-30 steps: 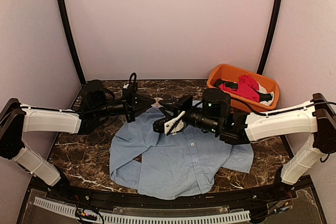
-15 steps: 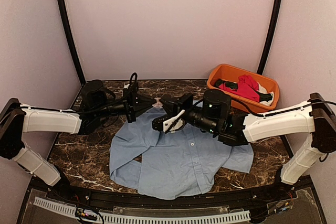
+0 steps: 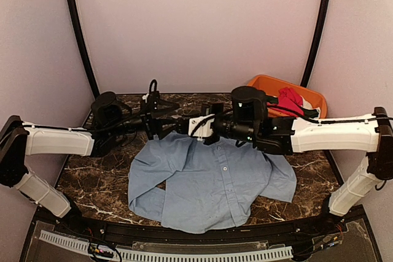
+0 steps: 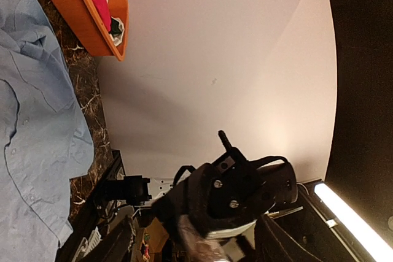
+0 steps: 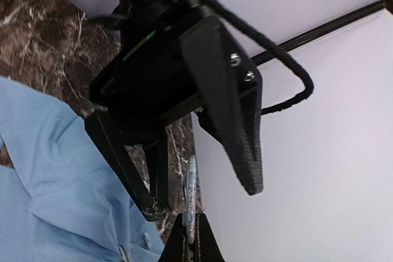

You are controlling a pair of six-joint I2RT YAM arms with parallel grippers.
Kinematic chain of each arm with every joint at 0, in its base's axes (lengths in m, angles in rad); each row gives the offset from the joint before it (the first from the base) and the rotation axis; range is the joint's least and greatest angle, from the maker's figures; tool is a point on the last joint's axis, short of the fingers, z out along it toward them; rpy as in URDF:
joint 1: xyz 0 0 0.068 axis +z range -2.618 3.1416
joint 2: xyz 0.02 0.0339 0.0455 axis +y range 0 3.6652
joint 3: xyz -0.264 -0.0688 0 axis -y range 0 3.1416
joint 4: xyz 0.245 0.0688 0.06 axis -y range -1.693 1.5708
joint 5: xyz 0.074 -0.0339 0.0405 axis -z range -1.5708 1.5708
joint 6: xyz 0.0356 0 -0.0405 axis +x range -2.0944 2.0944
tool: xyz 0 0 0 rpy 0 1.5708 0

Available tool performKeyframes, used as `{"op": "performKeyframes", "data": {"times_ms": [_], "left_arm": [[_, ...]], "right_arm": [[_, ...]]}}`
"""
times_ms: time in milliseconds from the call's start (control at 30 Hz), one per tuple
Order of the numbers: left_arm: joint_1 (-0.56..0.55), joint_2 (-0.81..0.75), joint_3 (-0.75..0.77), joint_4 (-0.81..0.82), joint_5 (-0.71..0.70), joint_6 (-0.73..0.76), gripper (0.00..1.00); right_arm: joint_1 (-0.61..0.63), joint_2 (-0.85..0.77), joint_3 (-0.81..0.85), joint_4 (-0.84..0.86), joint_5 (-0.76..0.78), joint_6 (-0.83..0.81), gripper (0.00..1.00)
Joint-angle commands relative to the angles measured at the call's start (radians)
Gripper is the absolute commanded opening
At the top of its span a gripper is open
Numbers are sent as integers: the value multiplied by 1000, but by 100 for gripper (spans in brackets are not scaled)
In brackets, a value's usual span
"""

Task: Pin the brooch onto the clothing
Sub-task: Pass from the left arm to the right, then pass from the right arm to the left

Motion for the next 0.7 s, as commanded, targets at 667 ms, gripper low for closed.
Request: {"op": "performKeyframes", "data": {"times_ms": [667], "left_arm": [[44,-225,186,-561,104,691,71]], "right_arm": [[-213,-153,47,-183,-695,1432,0]]}}
